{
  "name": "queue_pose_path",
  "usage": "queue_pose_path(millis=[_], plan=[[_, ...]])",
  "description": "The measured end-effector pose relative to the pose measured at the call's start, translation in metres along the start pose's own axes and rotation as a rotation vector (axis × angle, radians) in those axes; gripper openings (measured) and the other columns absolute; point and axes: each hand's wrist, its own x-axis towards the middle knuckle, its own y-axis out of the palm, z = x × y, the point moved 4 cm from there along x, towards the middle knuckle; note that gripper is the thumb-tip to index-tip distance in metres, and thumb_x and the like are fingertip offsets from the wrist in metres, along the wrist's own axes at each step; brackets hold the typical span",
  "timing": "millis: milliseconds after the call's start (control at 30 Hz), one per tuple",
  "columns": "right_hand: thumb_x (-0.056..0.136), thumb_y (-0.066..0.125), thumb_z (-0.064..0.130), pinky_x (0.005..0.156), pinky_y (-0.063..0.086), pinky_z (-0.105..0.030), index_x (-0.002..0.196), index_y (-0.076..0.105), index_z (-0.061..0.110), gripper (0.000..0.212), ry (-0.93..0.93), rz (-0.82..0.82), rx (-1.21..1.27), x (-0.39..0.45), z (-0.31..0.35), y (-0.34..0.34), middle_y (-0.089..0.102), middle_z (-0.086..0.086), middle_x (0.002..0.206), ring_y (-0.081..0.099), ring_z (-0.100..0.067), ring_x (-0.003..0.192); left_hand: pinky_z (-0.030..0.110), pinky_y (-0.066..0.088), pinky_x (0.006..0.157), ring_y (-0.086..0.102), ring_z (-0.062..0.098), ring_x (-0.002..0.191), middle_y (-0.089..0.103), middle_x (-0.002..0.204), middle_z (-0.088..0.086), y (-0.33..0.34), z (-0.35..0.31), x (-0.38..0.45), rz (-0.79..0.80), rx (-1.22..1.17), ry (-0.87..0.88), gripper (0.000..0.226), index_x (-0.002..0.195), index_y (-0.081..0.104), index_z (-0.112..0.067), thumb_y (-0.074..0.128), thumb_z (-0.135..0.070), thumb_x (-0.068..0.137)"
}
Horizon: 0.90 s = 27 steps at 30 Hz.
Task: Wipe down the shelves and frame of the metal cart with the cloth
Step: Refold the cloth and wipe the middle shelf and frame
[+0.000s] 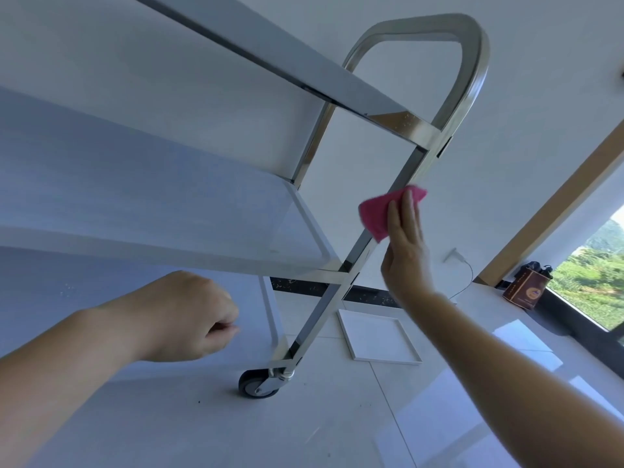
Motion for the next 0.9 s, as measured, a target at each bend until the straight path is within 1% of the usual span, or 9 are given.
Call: queue_pose_path(millis=[133,233,367,433,500,633,733,833,900], plan=[[0.072,0.05,-0.026,0.104,0.022,-0.05,0.145,0.024,0.006,0.085,0.042,0.223,0.022,-0.061,0.017,0.033,0.009,-0.01,0.155,0.014,-0.04,0.141,0.015,0.02,0.05,0.04,0.017,0.06,0.039,0.058,-0.006,0.001,0.002,-0.002,0.003,0.001,-0.006,0.039,0.058,0.03,-0.022,0.035,-0.049,0.086],[0.071,0.053,-0.027,0.106,0.03,-0.047,0.143,0.03,0.002,0.081,0.042,0.309,0.049,-0.086,0.024,0.044,0.015,-0.01,0.154,0.02,-0.039,0.14,0.022,0.023,0.052,0.04,0.016,0.06,0.037,0.056,-0.007,0.002,0.003,-0.006,0.004,0.001,-0.017,0.04,0.057,0.029,-0.022,0.035,-0.049,0.086],[0.07,0.058,-0.026,0.101,0.039,-0.051,0.136,0.044,0.003,0.074,0.034,0.291,0.075,-0.081,0.019,0.03,0.034,-0.013,0.148,0.034,-0.038,0.135,0.025,0.026,0.056,0.044,0.015,0.062,0.038,0.058,-0.008,0.003,0.005,-0.011,0.014,0.017,-0.033,0.04,0.058,0.03,-0.023,0.033,-0.051,0.086],[0.068,0.058,-0.024,0.1,0.043,-0.05,0.131,0.051,0.003,0.069,-0.081,0.275,0.041,-0.072,0.014,0.013,0.041,-0.013,0.144,0.038,-0.036,0.133,0.024,0.028,0.056,0.045,0.016,0.063,0.04,0.059,-0.007,0.001,0.006,-0.012,0.008,0.022,-0.034,0.04,0.059,0.032,-0.022,0.031,-0.053,0.086],[0.067,0.053,-0.022,0.103,0.041,-0.049,0.127,0.056,0.002,0.065,-0.254,0.26,-0.023,-0.05,0.009,-0.007,0.044,-0.015,0.141,0.039,-0.035,0.133,0.023,0.029,0.055,0.045,0.016,0.062,0.042,0.06,-0.006,-0.002,0.007,-0.013,-0.007,0.016,-0.033,0.04,0.061,0.033,-0.021,0.031,-0.053,0.086],[0.07,0.055,-0.013,0.103,0.041,-0.052,0.126,0.057,0.008,0.06,-0.512,0.262,-0.284,0.024,0.011,-0.034,0.05,-0.015,0.138,0.046,-0.035,0.128,0.023,0.026,0.054,0.041,0.015,0.06,0.042,0.06,-0.006,-0.009,0.01,-0.013,-0.046,0.036,-0.032,0.039,0.062,0.033,-0.02,0.031,-0.051,0.086],[0.074,0.061,-0.007,0.107,0.037,-0.046,0.126,0.056,0.009,0.055,-0.565,0.262,-0.418,0.066,0.02,-0.043,0.054,-0.012,0.134,0.048,-0.033,0.126,0.022,0.027,0.052,0.042,0.015,0.061,0.043,0.061,-0.006,-0.012,0.008,-0.013,-0.049,0.04,-0.024,0.039,0.062,0.033,-0.021,0.031,-0.052,0.086],[0.079,0.054,-0.004,0.104,0.04,-0.046,0.12,0.061,0.008,0.042,-0.603,0.156,-0.4,0.083,0.031,-0.054,0.059,-0.01,0.128,0.049,-0.032,0.124,0.015,0.023,0.05,0.04,0.014,0.058,0.042,0.06,-0.006,-0.015,0.008,-0.014,-0.054,0.033,-0.026,0.039,0.06,0.032,-0.021,0.032,-0.052,0.086],[0.08,0.054,-0.001,0.104,0.04,-0.047,0.118,0.061,0.007,0.04,-0.581,0.163,-0.46,0.086,0.036,-0.054,0.059,-0.011,0.128,0.047,-0.033,0.126,0.016,0.024,0.051,0.04,0.014,0.059,0.042,0.06,-0.006,-0.017,0.008,-0.015,-0.057,0.035,-0.043,0.039,0.06,0.032,-0.021,0.032,-0.051,0.087]])
